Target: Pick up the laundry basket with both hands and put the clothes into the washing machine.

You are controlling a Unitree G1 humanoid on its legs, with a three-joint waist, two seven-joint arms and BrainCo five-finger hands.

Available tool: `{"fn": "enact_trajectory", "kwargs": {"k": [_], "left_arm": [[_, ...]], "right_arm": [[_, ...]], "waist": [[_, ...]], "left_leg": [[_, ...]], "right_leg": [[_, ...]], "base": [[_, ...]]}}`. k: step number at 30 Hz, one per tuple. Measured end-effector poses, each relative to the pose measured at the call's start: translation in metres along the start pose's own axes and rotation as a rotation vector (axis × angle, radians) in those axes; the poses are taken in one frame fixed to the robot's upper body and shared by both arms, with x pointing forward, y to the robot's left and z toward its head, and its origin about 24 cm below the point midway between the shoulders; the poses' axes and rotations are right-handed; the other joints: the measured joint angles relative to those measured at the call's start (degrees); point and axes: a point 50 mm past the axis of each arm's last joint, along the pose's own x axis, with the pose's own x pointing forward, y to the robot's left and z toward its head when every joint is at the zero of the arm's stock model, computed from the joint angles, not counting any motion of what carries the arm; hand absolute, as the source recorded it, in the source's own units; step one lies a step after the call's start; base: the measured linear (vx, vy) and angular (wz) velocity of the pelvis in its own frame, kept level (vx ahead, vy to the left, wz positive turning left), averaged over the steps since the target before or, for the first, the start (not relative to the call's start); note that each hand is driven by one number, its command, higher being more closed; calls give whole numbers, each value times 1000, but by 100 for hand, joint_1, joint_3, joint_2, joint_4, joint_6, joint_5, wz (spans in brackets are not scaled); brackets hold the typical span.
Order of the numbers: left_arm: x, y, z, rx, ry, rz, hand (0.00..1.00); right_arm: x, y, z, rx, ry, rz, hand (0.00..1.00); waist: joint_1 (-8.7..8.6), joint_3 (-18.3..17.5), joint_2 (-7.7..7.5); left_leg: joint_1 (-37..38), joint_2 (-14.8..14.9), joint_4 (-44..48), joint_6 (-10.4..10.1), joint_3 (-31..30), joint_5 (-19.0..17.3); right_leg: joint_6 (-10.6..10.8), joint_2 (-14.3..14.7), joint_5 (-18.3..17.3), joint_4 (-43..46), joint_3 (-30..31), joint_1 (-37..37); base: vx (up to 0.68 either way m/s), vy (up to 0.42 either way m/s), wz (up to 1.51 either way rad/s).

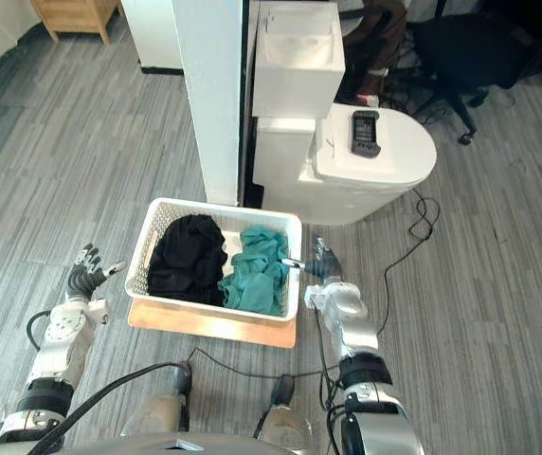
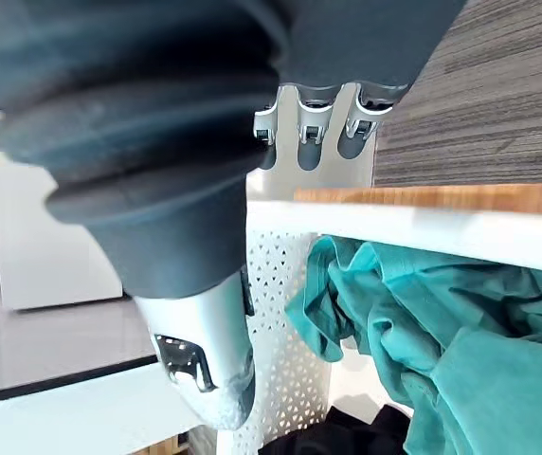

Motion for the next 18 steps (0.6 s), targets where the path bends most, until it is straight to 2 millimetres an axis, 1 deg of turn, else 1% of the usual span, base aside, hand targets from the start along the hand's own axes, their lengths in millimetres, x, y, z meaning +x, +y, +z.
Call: {"fn": "enact_trajectory", "kwargs": {"k": [1, 2, 4, 6, 9, 10, 11, 13, 15, 18], "left_arm": [[1, -1, 1, 6, 0, -2, 0], [7, -8, 6, 26, -3, -12, 0], [14, -14, 15, 60, -19, -23, 0], [25, -22, 35, 95, -64, -30, 0], [35, -34, 58, 128, -122, -50, 0], [37, -37, 64, 139, -137, -51, 0], [37, -38, 66, 144, -143, -51, 0], [41, -44, 81, 172, -185, -49, 0], [45, -45, 86, 195, -191, -30, 0], [46, -45, 90, 212, -196, -19, 0]], "right_arm": [[1, 1, 1, -2, -2, 3, 0], [6, 6, 9, -16, -15, 21, 0], [11, 10, 19, -24, -42, 26, 0], [17, 13, 38, -48, -90, 37, 0], [23, 17, 55, -64, -134, 46, 0], [24, 19, 61, -66, -149, 49, 0], [25, 20, 63, -68, -154, 47, 0], [28, 28, 77, -81, -196, 55, 0], [30, 31, 85, -86, -216, 60, 0], [30, 32, 85, -88, -217, 62, 0]], "waist": [[1, 3, 1], [3, 147, 6], [-2, 267, 11], [-23, 398, 16], [-17, 667, 17], [-19, 690, 13], [-16, 692, 10], [-21, 754, 8], [-38, 843, 14], [-44, 865, 9]], "left_leg": [[-25, 1, 11, 0, 0, 0], [-55, 9, 71, 1, 1, 6], [-165, 18, 154, 3, 2, 10], [-418, 24, 196, 13, 10, 102], [-458, 46, 187, 10, 35, 186], [-523, 62, 187, 7, 67, 196], [-546, 66, 185, 5, 85, 200], [-714, 89, 177, 8, 163, 295], [-721, 105, 177, 2, 174, 313], [-755, 146, 172, -17, 205, 328]], "right_leg": [[-2, 0, 4, 11, 5, -26], [-15, 2, 35, 28, 23, -43], [-35, 4, 65, 66, 47, -138], [-47, 10, 176, 79, 83, -389], [-87, 32, 253, 79, 133, -455], [-99, 45, 284, 88, 176, -554], [-101, 49, 295, 92, 195, -590], [-133, 69, 397, 74, 276, -807], [-140, 93, 447, 38, 336, -826], [-166, 134, 472, 16, 351, -865]], "base": [[-81, -1, -3], [-75, -2, -3], [-115, 2, -5], [-160, 13, -6], [-122, -1, -7], [-87, -2, -12], [-96, 4, -16], [-84, 5, -18], [-54, -7, -15], [-34, -11, -5]]}}
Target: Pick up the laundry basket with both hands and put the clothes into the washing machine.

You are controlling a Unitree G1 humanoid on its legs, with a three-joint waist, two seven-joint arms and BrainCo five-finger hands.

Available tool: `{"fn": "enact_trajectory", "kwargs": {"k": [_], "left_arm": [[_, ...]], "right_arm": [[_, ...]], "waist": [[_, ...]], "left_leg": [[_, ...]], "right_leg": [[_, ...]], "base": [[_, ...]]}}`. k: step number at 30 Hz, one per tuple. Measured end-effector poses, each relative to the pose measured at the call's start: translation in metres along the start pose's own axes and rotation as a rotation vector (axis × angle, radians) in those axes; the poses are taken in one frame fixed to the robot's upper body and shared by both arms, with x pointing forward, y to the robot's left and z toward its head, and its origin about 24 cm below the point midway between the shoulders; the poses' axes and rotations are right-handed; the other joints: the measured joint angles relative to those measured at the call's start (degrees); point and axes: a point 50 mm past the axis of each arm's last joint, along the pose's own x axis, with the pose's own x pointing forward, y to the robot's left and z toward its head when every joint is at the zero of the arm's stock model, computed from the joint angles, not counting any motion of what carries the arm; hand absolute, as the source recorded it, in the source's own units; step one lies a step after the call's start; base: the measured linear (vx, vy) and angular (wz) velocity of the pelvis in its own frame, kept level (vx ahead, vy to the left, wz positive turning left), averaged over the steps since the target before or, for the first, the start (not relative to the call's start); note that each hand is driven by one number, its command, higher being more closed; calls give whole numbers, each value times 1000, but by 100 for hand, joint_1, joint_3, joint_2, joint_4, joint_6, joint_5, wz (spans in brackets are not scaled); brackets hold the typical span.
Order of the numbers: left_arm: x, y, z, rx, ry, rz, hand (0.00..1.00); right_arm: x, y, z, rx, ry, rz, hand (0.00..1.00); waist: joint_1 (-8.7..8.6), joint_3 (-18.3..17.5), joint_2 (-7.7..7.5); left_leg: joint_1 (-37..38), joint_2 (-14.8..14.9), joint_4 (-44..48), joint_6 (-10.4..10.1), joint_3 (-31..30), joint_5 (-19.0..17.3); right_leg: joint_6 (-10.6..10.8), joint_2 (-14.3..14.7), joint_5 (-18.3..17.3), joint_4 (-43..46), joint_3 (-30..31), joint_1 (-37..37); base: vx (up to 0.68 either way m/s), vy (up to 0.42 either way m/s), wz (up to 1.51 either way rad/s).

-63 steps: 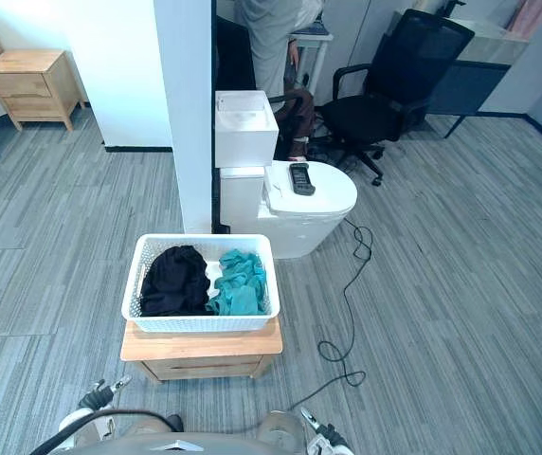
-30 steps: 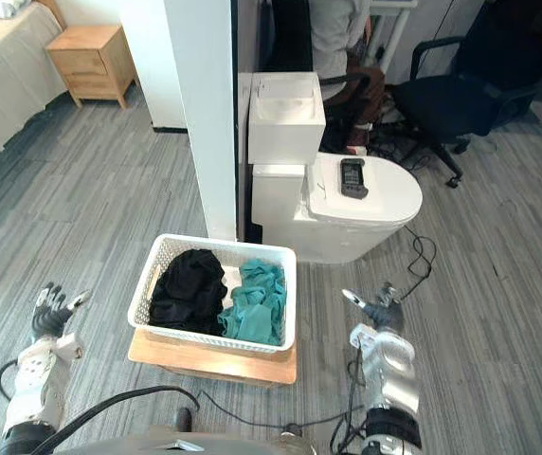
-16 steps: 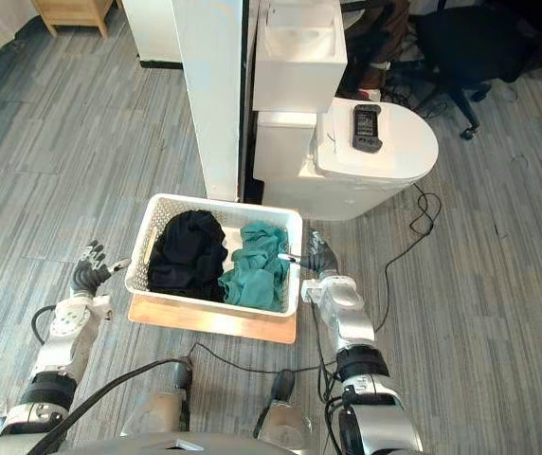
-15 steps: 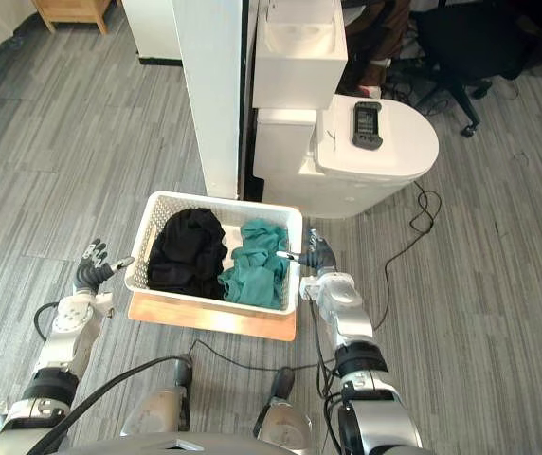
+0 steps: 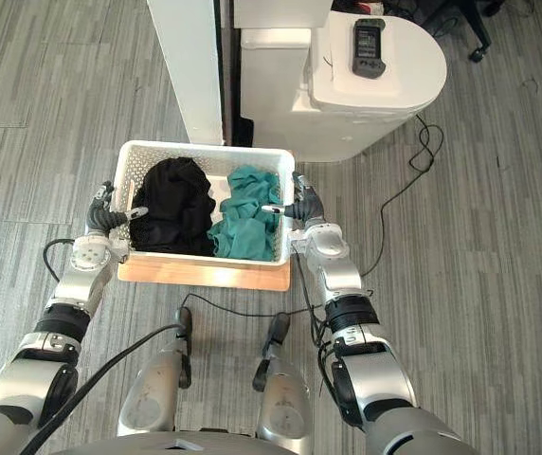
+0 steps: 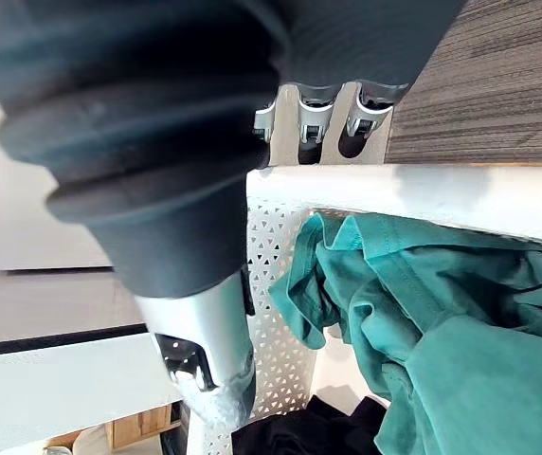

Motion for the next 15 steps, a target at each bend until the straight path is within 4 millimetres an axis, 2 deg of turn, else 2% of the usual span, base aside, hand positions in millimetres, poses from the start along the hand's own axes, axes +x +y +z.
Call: {"fn": "enact_trajectory", "kwargs": {"k": [5, 8, 15], "left_arm": [[7, 0, 12, 19, -22, 19, 0], [13, 4, 14, 68, -15, 29, 0], [19, 9, 19, 147, -24, 40, 0]], "right_arm": [[2, 2, 2, -5, -3, 3, 0], [3, 6, 4, 2, -10, 8, 0], [9, 7, 19, -23, -53, -7, 0]], "waist": [[33, 101, -16], [-4, 176, -38], [15, 277, -145]], "left_leg": [[-100, 56, -102, -28, 79, 129], [-103, 64, -181, -22, 91, 192], [-98, 81, -486, -37, 125, 402]], "right_leg": [[-29, 61, 94, -57, 21, -144], [-35, 77, 137, -98, 25, -166], [4, 116, 242, -199, 52, -278]], "base": [[-11, -12, -4], [-8, -3, -1], [-3, 0, -1]]}}
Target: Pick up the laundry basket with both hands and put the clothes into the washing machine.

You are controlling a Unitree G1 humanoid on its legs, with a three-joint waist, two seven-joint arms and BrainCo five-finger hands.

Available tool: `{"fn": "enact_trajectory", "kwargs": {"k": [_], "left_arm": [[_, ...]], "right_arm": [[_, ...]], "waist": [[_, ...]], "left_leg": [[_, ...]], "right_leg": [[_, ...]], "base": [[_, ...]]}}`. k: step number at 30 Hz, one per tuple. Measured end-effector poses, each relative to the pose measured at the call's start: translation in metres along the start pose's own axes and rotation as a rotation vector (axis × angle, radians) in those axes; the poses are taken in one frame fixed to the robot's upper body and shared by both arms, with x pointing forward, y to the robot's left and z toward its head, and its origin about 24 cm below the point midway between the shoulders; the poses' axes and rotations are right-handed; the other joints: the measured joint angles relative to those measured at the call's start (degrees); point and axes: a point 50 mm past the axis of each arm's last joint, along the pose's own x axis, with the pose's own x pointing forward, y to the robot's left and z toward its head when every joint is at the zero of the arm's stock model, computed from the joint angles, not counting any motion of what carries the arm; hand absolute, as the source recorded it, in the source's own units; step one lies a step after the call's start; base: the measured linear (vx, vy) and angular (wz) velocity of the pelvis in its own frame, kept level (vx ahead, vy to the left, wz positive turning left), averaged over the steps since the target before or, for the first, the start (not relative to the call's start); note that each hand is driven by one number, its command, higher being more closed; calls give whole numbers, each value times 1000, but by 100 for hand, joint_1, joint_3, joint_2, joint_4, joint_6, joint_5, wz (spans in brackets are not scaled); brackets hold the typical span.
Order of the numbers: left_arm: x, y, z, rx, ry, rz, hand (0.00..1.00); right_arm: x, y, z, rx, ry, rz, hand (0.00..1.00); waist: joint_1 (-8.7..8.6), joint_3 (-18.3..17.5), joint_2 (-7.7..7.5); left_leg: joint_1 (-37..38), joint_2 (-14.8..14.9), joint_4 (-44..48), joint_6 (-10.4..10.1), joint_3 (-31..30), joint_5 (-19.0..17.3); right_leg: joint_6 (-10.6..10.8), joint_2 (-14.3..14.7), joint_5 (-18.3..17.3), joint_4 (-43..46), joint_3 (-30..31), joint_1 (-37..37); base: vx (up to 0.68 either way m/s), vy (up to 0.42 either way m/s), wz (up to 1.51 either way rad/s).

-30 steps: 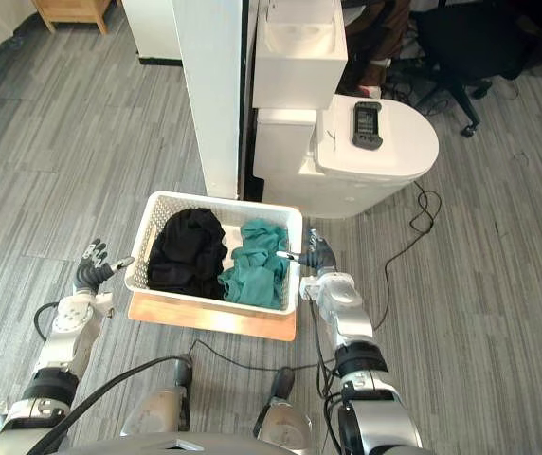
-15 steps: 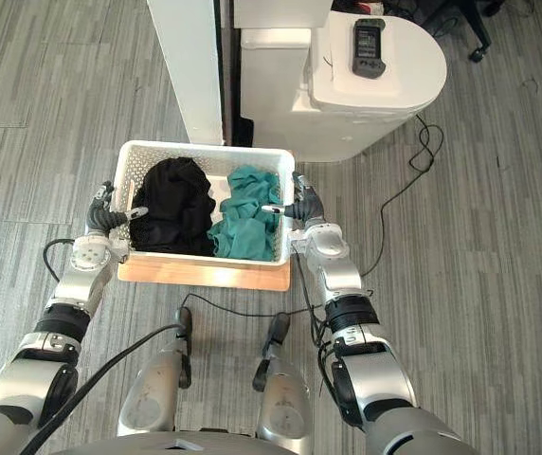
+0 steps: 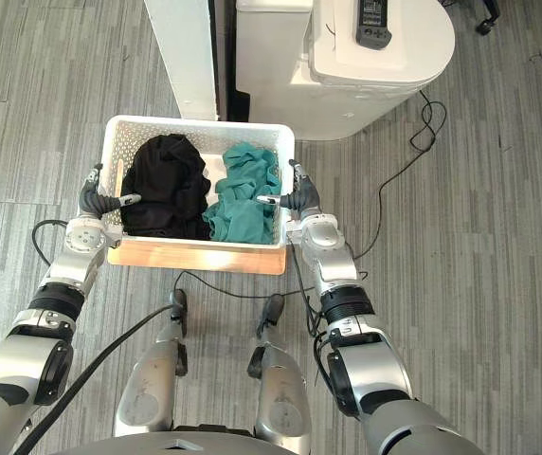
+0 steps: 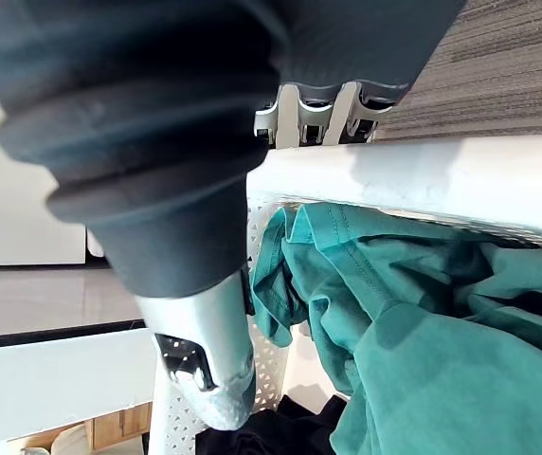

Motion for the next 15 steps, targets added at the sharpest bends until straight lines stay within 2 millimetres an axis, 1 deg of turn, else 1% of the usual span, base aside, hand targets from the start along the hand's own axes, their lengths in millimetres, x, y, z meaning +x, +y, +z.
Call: {"fn": "enact_trajectory", "kwargs": {"k": [3, 5, 6, 7, 8, 9, 10, 15], "left_arm": [[4, 3, 7, 19, -18, 11, 0], [7, 6, 11, 22, -23, 20, 0], [8, 6, 9, 21, -11, 21, 0], [10, 8, 6, 42, 23, 25, 0], [12, 15, 4, 57, 42, 38, 0], [12, 17, 1, 63, 61, 42, 0], [12, 19, -2, 65, 70, 49, 0], [13, 20, -1, 57, 73, 52, 0]], "right_arm": [[3, 0, 6, -11, -17, -3, 0], [4, 0, 7, -11, -23, -4, 0], [4, 1, 8, -10, -26, -3, 0], [6, 3, 11, -7, -37, 0, 0], [8, 6, 16, 0, -52, 5, 0], [8, 7, 18, 3, -59, 8, 0], [9, 6, 19, 4, -68, 5, 0], [9, 7, 20, 6, -75, 6, 0]], "waist": [[0, 30, -57], [-4, 60, -112], [-2, 70, -134], [-17, 90, -188], [-22, 127, -258], [-31, 143, -290], [-40, 151, -305], [-38, 155, -317]], "left_leg": [[19, 0, -190, 1, 27, 130], [56, 1, -342, -36, 32, 208], [58, 2, -377, -34, 32, 223], [31, 1, -434, -38, 35, 271], [7, -2, -434, -9, 79, 299], [-3, -4, -434, -9, 100, 299], [-32, -14, -434, 0, 98, 308], [-60, -27, -470, 8, 90, 317]], "right_leg": [[30, 1, 28, 0, 34, -87], [36, 4, 28, -8, 34, -118], [40, 5, 31, -7, 34, -132], [61, 4, 45, -4, 40, -190], [83, 1, 61, -5, 87, -250], [102, -2, 77, -7, 104, -270], [102, -8, 99, -19, 101, -290], [111, -10, 106, -28, 91, -303]], "base": [[3, -5, -3], [0, 0, 0], [0, 0, 0], [4, -10, -8], [4, -11, -12], [11, -6, -10], [0, 0, 0], [5, 0, 1]]}}
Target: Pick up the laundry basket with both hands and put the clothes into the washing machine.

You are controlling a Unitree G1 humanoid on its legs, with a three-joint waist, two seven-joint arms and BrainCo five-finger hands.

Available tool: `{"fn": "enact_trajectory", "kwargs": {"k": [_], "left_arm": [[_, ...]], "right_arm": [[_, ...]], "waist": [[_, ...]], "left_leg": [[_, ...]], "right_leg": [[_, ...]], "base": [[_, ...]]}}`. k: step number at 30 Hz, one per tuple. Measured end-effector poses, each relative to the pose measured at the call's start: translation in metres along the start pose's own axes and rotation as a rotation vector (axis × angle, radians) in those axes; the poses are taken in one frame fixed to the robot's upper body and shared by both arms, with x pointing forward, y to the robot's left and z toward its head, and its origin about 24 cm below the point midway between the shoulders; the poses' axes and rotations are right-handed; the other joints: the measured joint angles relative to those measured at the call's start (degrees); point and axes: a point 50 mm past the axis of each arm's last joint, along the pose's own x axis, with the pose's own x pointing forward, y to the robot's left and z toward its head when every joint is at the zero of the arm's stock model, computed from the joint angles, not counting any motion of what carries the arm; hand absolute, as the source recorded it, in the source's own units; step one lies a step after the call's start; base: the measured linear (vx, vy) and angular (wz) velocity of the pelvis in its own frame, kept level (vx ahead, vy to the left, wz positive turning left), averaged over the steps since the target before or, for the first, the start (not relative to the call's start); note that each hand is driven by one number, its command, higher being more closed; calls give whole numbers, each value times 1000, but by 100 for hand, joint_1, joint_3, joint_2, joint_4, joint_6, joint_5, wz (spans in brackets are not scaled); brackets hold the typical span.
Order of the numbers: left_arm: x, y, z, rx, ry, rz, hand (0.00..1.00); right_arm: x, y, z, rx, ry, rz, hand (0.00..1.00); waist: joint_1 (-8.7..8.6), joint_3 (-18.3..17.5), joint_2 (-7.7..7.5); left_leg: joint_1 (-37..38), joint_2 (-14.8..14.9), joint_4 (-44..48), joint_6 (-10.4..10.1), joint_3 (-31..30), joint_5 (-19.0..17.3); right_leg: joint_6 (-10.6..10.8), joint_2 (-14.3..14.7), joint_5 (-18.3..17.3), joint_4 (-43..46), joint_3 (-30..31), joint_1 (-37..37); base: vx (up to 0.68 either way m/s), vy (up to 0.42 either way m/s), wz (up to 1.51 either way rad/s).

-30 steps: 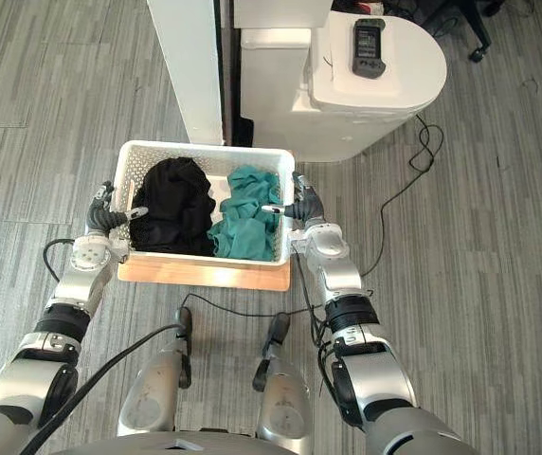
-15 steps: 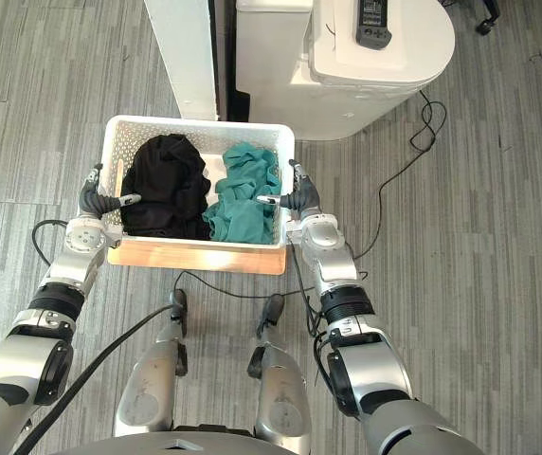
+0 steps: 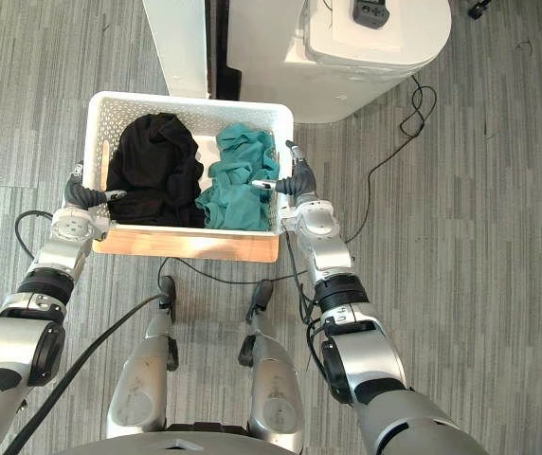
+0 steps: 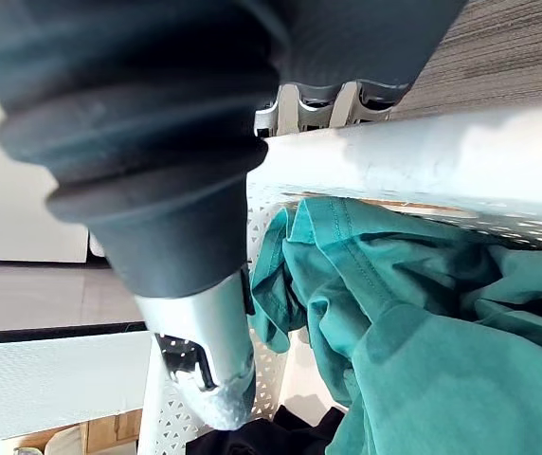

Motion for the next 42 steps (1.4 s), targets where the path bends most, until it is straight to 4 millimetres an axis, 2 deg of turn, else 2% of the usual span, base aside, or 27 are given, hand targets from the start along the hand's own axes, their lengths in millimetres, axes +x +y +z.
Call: {"fn": "enact_trajectory", "kwargs": {"k": [7, 15, 26, 28, 32, 36, 42], "left_arm": [[5, 8, 10, -94, -2, 20, 0], [11, 20, 19, -122, 3, 40, 0], [14, 28, 22, -147, 12, 43, 0], [14, 28, 23, -147, 10, 46, 0], [13, 29, 20, -148, 7, 72, 0], [11, 29, 18, -147, 5, 95, 0], [7, 25, 10, -128, 15, 112, 0]], "right_arm": [[4, 4, 8, -9, -21, 13, 0], [10, 10, 8, -38, 11, 39, 0], [22, 21, 9, -230, 87, 79, 0], [15, 23, 7, -259, 69, 67, 0], [-14, 29, -8, -246, 21, 19, 0], [-26, 35, -14, -232, 6, -43, 0], [-40, 41, -28, -191, 36, -100, 0]], "waist": [[9, -14, -65], [-36, -45, -250], [-86, -223, -519], [-88, -235, -538], [-133, -237, -540], [-168, -246, -554], [-167, -455, -716]], "left_leg": [[-145, -3, -10, -18, 29, 52], [-200, 1, -11, -51, 36, 93], [-312, -2, -14, -57, 46, 180], [-312, -9, -14, -57, 54, 180], [-310, -11, -14, -57, 56, 179], [-312, -16, -14, -57, 49, 178], [-327, -25, -13, -55, 43, 170]], "right_leg": [[62, 4, 14, -2, 33, -175], [99, 7, 66, -4, 53, -237], [78, 8, 118, 2, 130, -370], [80, 9, 119, 2, 149, -373], [80, 9, 119, -2, 146, -373], [77, 6, 118, -18, 141, -363], [114, 5, 163, -116, 139, -336]], "base": [[-1, -4, -1], [-16, -11, -1], [-40, -33, -1], [-40, -34, 0], [-7, -9, 0], [-33, -28, 1], [0, 0, 0]]}}
